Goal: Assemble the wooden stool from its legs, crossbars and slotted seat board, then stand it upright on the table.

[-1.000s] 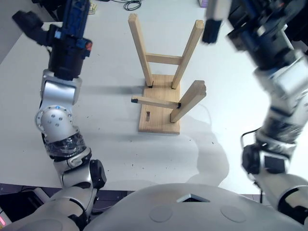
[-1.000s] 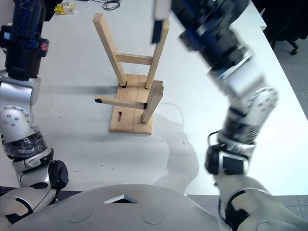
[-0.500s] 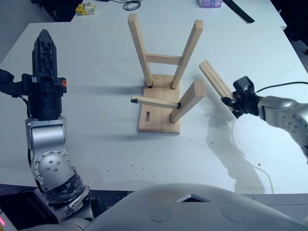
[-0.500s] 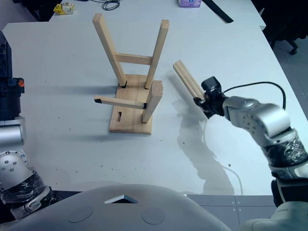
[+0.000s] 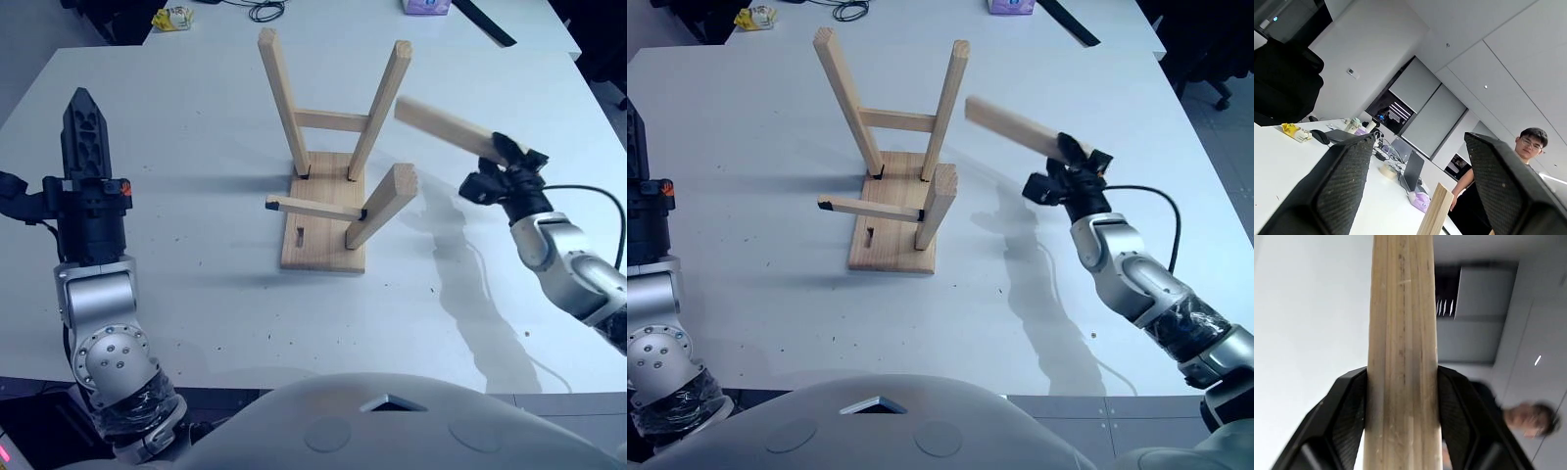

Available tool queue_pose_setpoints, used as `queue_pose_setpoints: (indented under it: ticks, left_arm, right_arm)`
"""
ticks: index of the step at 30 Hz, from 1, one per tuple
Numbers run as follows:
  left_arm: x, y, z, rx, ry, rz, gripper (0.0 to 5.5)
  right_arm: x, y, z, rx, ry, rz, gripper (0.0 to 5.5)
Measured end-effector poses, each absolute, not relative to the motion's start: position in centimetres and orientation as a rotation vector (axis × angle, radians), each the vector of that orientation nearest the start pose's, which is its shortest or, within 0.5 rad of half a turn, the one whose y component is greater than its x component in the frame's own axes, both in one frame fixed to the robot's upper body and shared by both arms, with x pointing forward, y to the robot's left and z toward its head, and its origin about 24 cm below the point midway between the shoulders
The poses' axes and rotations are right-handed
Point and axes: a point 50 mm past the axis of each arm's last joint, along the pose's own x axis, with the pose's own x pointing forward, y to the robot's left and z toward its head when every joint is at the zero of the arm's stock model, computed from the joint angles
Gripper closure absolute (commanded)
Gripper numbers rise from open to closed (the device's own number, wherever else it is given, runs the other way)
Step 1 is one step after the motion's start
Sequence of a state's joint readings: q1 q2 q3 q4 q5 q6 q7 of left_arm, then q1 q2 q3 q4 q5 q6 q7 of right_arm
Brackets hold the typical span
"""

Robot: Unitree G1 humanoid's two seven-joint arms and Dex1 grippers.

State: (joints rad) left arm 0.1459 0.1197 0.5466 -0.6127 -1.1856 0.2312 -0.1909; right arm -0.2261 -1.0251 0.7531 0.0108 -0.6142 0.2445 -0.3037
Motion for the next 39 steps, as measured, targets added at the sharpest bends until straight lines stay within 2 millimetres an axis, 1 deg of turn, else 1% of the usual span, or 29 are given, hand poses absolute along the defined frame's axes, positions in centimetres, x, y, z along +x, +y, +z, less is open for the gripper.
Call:
queue_pose_setpoints:
  ticks: [2,3,4,6,10,11,12,15,20,26,27,30,33,35,36,39]
  left_arm:
    - [17.8,25.1,16.3,-0.765,-0.582,-0.096,2.12]
    - [17.7,25.2,16.3,-0.765,-0.593,-0.077,2.12]
    - [17.5,25.2,16.3,-0.769,-0.603,-0.062,2.12]
    - [17.3,25.1,16.2,-0.774,-0.605,-0.047,2.12]
    - [17.1,24.9,16.1,-0.774,-0.606,-0.039,2.12]
    - [17.0,24.9,16.1,-0.773,-0.61,-0.039,2.12]
    - [17.0,24.9,16.2,-0.772,-0.614,-0.035,2.12]
    - [16.7,24.9,16.0,-0.769,-0.607,-0.027,2.12]
    - [16.4,24.9,15.8,-0.77,-0.602,-0.009,2.12]
    - [15.9,24.8,15.7,-0.769,-0.605,0.012,2.12]
    - [15.9,24.8,15.6,-0.77,-0.603,0.011,2.12]
    - [15.9,24.7,15.5,-0.769,-0.592,0.01,2.12]
    - [15.8,24.8,15.5,-0.763,-0.59,0.01,2.12]
    - [15.9,24.8,15.6,-0.761,-0.588,0.006,2.12]
    - [16.0,24.9,15.6,-0.756,-0.587,0.002,2.12]
    - [16.4,25.0,15.9,-0.742,-0.587,-0.015,2.12]
  right_arm:
    - [25.0,-23.4,3.9,-1.841,-0.193,0.367,3.44]
    - [25.0,-23.5,3.5,-1.882,-0.267,0.392,3.44]
    - [25.3,-23.6,3.6,-1.923,-0.328,0.419,3.44]
    - [25.7,-23.9,3.7,-1.951,-0.36,0.439,3.44]
    - [25.7,-24.4,3.3,-1.917,-0.345,0.448,3.44]
    - [25.6,-24.6,3.1,-1.893,-0.324,0.452,3.08]
    - [25.5,-24.7,3.1,-1.881,-0.306,0.456,2.9]
    - [24.3,-26.0,1.6,-1.882,-0.168,0.532,2.44]
    - [23.8,-27.5,2.1,-1.898,-0.142,0.55,1.89]
    - [23.5,-28.6,2.5,-1.869,-0.165,0.553,1.16]
    - [23.4,-28.9,2.6,-1.854,-0.172,0.557,1.03]
    - [23.3,-30.6,3.3,-1.773,-0.137,0.539,1.01]
    - [23.7,-31.9,4.0,-1.577,-0.012,0.451,1.01]
    - [24.7,-31.3,4.9,-1.397,0.004,0.409,1.01]
    - [25.2,-30.6,5.4,-1.317,-0.001,0.415,1.01]
    - [26.2,-26.8,7.4,-1.187,-0.108,0.536,1.01]
